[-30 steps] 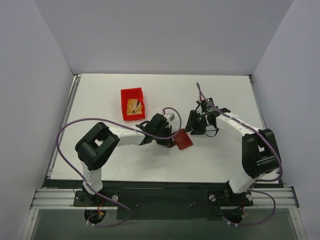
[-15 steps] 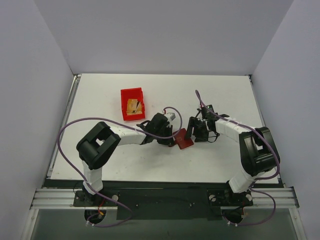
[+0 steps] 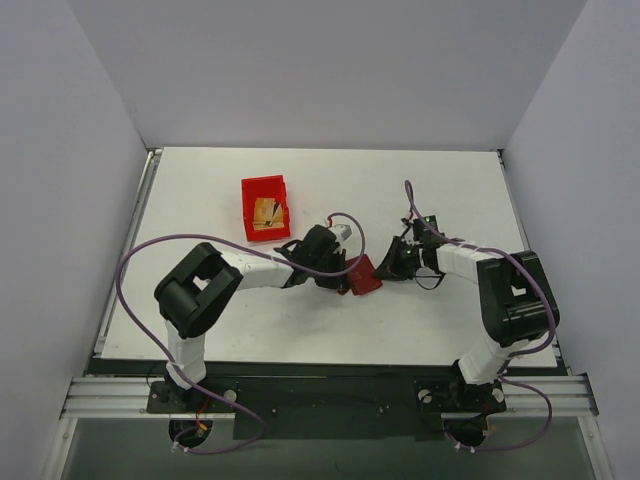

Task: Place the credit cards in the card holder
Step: Turn over the card holder at the center of the board.

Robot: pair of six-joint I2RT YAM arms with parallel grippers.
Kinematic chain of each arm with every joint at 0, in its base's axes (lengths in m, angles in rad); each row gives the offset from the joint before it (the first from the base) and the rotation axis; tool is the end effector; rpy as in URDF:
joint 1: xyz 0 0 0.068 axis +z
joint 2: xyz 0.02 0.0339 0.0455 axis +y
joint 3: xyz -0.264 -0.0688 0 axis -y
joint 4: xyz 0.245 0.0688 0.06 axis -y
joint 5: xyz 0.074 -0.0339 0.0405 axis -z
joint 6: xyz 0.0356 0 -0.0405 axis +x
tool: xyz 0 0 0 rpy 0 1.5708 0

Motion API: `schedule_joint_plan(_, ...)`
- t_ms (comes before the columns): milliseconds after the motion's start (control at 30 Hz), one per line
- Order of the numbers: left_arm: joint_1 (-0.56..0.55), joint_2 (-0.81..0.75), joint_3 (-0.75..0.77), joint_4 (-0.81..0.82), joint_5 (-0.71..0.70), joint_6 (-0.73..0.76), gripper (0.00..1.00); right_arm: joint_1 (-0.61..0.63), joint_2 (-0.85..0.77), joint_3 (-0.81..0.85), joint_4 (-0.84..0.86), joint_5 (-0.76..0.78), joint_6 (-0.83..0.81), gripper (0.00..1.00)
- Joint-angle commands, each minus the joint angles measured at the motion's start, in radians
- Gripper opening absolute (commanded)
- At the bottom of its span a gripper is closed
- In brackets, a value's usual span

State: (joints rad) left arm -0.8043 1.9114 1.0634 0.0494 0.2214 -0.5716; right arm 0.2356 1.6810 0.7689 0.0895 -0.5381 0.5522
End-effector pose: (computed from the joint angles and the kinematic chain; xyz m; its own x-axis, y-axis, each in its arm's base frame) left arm 0.2657 -0.2872 0.1404 -0.8556 0.1276 -0.5017 0.4116 0.7555 -0.5098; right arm 0.3046 0.0919 0.1422 -0.8897 0.2496 -0.3822 -0.0855 0.7313 0.6767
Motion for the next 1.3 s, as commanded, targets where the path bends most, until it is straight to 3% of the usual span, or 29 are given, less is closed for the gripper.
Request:
schedule_joint_plan(0,-0.003,0.046,0.015,-0.048,-0.031,0.009,0.0,0.004,-0.029,-0.022,-0.025,-0.017,0.008,0.0)
schedule_joint_plan(133,0.016,0.029,0.02,-0.043,-0.031,0.0,0.0,0.004,-0.122,0.001,-0.069,0.012,-0.009,0.0)
schedule_joint_plan(300,0.08,-0.08,0.026,-0.036,-0.022,-0.034,0.0,0.013,-0.257,0.094,-0.267,0.185,-0.057,0.0)
schedule_joint_plan(400,0.116,-0.161,0.018,-0.033,-0.024,-0.048,0.0,0.072,-0.303,0.171,-0.394,0.407,-0.112,0.0)
schedule_joint_plan(467,0.14,-0.205,0.004,-0.033,-0.028,-0.051,0.0,0.135,-0.291,0.253,-0.499,0.588,-0.149,0.0)
schedule_joint_plan(567,0.169,-0.245,-0.014,-0.042,-0.039,-0.048,0.0,0.212,-0.256,0.365,-0.617,0.731,-0.175,0.0)
schedule_joint_plan(800,0.209,-0.34,-0.078,-0.1,-0.119,-0.05,0.0,0.43,-0.091,0.457,-0.706,1.064,-0.21,0.0)
schedule_joint_plan(1033,0.263,-0.416,-0.189,-0.117,-0.212,-0.142,0.0,0.591,0.072,0.483,-0.705,1.196,-0.205,0.0)
schedule_joint_plan(1267,0.3,-0.456,-0.238,-0.151,-0.27,-0.172,0.0,0.689,0.141,0.52,-0.682,1.159,-0.232,0.0)
